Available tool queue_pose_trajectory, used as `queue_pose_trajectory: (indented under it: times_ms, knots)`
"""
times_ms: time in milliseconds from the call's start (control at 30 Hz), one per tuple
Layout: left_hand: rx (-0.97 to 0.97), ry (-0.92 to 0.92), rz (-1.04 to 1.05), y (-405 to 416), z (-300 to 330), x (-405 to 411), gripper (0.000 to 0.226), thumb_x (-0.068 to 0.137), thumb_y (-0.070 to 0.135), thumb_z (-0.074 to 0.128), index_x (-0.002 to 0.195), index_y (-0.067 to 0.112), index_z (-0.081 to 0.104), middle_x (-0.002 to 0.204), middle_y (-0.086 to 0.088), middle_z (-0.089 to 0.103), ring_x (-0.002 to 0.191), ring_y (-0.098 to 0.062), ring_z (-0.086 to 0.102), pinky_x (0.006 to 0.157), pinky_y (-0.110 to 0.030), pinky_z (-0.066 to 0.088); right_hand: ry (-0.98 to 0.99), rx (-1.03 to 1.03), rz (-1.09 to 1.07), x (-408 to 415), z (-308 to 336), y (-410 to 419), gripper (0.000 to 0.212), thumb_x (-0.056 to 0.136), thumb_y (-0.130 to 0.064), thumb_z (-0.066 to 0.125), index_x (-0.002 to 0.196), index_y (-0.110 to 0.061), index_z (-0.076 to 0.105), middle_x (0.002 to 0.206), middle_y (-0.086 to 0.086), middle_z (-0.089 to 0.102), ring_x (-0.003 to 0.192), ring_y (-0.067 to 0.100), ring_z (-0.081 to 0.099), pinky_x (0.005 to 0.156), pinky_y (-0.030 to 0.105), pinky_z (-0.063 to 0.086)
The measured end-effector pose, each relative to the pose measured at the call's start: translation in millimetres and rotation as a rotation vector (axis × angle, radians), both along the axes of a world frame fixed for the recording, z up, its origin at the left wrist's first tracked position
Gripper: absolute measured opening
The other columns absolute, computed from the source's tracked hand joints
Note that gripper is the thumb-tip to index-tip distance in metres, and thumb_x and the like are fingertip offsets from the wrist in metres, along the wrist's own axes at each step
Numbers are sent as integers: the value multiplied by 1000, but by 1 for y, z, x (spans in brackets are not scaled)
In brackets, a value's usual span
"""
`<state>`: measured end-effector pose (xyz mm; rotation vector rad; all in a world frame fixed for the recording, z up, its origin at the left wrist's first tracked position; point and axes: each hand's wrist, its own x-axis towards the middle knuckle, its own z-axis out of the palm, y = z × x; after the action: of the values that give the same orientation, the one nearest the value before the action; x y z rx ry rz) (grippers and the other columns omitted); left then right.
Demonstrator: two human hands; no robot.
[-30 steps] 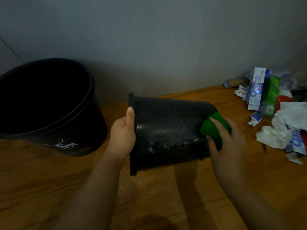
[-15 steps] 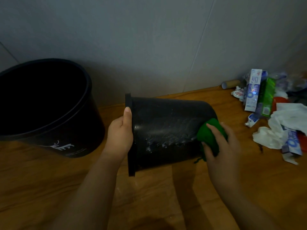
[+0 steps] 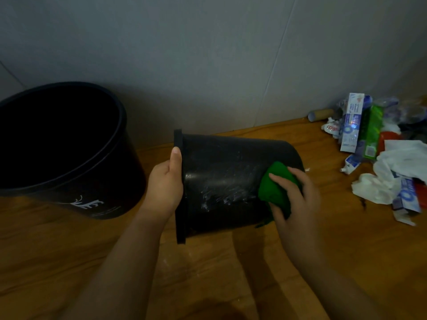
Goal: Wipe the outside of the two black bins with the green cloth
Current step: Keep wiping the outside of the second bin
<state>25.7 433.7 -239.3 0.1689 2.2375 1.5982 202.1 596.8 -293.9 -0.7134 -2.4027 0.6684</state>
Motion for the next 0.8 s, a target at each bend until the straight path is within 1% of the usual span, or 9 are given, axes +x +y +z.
queue_pose_trajectory:
  times_ms: [67,200,300,367,433,533,567,700,800]
  knots:
    - [13,6,-5,0,1,1,54,105,45,29,77,15,65,72,2,63,55,6,61,47,-8,42,-28,32,22,1,-1,14,66,75,-2,73,133,-27,52,146,2,36,136,24,33,107,41,36]
    - [6,10,-7,0,1,2,55,105,45,28,74,14,63,68,3,60,51,6,59,44,-7,39,58,-94,-209,7,-7,31,56,84,-7,67,133,-25,49,145,3,35,134,25,36,104,51,43]
    - [21,21,1,1,0,1,56,105,43,30,69,14,61,62,4,58,46,8,57,42,-6,38,83,-104,-240,9,-11,18,57,81,-3,69,131,-23,49,143,4,35,133,25,37,101,51,45]
    - [28,12,6,1,1,1,56,105,43,31,68,15,61,60,5,57,46,7,56,42,-6,38,72,-100,-196,5,-11,1,63,75,1,72,129,-24,50,143,4,34,134,24,35,102,51,44]
    - [25,8,6,1,1,1,55,105,43,31,69,15,61,61,6,58,46,8,57,42,-6,38,51,-35,-53,0,-8,-15,69,69,2,74,128,-25,52,143,4,35,133,26,35,104,48,42]
    - [8,32,-8,0,2,1,55,105,42,30,70,15,62,63,4,59,47,9,57,42,-6,38,-3,92,124,-5,-2,-12,64,68,-3,73,127,-23,56,143,5,38,133,29,36,103,41,40]
    - [8,33,-12,0,2,0,55,105,43,30,70,15,62,65,3,60,48,8,58,43,-7,39,-12,71,98,-6,-1,-5,64,70,-3,72,129,-24,55,144,3,37,134,27,35,104,41,39]
    - [11,10,-8,0,2,1,55,105,45,29,73,15,63,68,2,61,60,-2,60,54,-17,41,43,-82,-195,-6,1,10,57,81,-4,69,131,-23,51,145,3,34,134,25,33,105,48,42]
    - [8,8,-5,0,2,2,55,105,45,28,70,16,60,66,4,59,57,-2,59,51,-14,41,28,-60,-158,-9,1,-11,64,74,1,73,128,-26,52,146,2,33,135,25,31,107,44,38]
